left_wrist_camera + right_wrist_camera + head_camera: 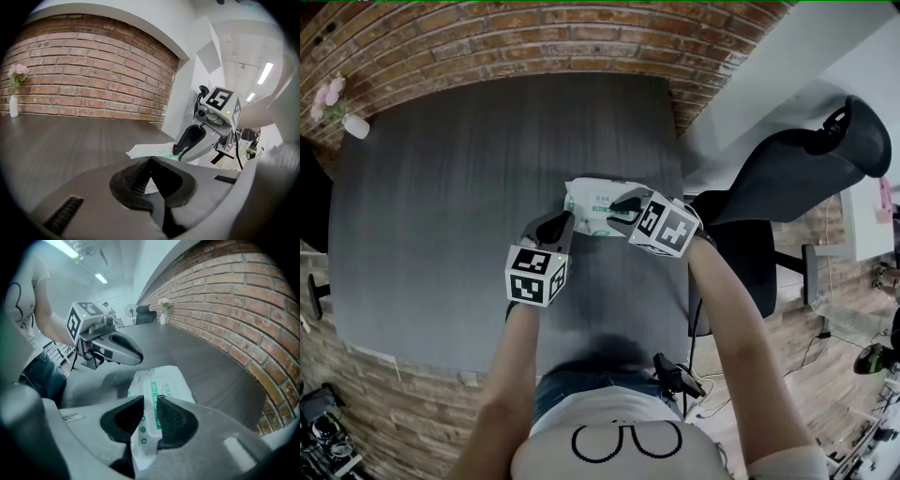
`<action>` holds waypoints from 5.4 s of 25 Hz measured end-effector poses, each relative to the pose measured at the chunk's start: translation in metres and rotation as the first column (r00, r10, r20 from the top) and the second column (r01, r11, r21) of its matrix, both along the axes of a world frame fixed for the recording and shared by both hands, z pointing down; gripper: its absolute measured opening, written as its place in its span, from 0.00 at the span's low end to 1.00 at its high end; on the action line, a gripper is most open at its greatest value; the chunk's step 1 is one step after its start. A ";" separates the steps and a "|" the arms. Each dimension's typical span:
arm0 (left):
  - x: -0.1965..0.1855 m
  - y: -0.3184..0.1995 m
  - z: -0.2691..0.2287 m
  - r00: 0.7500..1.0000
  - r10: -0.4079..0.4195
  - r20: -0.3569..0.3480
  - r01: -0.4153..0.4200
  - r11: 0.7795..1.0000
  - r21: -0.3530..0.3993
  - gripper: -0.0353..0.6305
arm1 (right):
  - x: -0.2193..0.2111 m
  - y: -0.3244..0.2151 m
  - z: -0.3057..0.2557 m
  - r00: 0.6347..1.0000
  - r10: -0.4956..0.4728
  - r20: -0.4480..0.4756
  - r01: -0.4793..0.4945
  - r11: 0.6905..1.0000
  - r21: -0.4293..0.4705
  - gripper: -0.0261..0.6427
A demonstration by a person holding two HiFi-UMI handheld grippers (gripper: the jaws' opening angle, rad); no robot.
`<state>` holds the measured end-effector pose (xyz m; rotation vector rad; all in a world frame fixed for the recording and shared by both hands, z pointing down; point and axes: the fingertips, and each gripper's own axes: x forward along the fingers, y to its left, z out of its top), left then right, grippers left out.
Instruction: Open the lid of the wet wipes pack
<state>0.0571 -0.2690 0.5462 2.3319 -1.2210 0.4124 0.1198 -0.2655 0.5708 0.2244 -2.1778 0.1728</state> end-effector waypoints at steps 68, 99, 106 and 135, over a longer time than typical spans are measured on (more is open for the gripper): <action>0.009 0.007 0.039 0.989 0.068 0.135 -0.048 0.988 -0.145 0.05 | 0.008 -0.024 -0.011 0.979 0.176 0.107 -0.171 0.984 -0.049 0.33; -0.026 -0.007 -0.025 0.994 -0.056 0.091 0.055 0.998 0.011 0.05 | 0.027 -0.086 -0.032 0.914 0.394 0.101 -0.405 0.859 0.315 0.23; -0.037 -0.006 -0.033 0.992 -0.081 0.095 0.078 0.996 0.033 0.05 | 0.033 -0.099 -0.004 0.895 0.443 0.043 -0.434 0.847 0.306 0.38; -0.035 0.050 -0.153 0.999 -0.052 0.002 0.049 0.954 0.296 0.05 | 0.045 0.015 -0.170 0.747 0.559 0.359 -0.664 0.645 0.377 0.17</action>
